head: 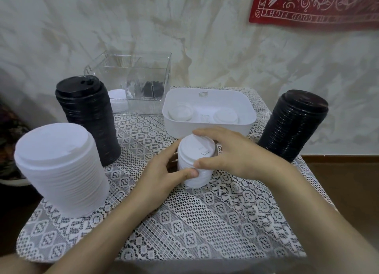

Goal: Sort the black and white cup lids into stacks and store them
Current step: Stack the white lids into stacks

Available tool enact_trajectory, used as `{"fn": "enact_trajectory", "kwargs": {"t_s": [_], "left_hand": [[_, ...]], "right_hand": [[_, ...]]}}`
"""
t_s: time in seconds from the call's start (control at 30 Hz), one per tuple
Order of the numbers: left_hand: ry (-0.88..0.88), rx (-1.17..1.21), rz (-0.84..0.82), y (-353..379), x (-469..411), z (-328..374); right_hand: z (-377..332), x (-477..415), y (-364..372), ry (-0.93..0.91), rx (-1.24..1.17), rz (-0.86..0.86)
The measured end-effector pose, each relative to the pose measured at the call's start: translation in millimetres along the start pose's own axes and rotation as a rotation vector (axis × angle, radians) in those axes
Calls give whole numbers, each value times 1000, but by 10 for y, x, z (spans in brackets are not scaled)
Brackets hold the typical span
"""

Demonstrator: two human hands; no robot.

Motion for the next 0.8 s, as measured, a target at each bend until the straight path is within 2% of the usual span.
{"fn": "enact_trajectory", "kwargs": {"t_s": [0.2,0.37,0.6,0.8], "left_hand": [[4,-138,27,-56,11,5],[5,-135,6,-22,16,33],[-44,-113,14,-38,35,-36],[12,-121,-16,-1,38,41]], "right_hand": [[32,18,-41,56,34,94],[9,69,-45,58,70,158],[112,123,11,49,-40,87],[117,129,1,-12,-95,123]]}}
Point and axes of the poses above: each hand's wrist, its own x-axis away from the middle knuckle, its own y-axis out of the palm, z = x × y, the point moved 9 cm from there along -x, towards the middle knuckle, and after that the axes turned 6 degrees about y, right-handed, at the moved point
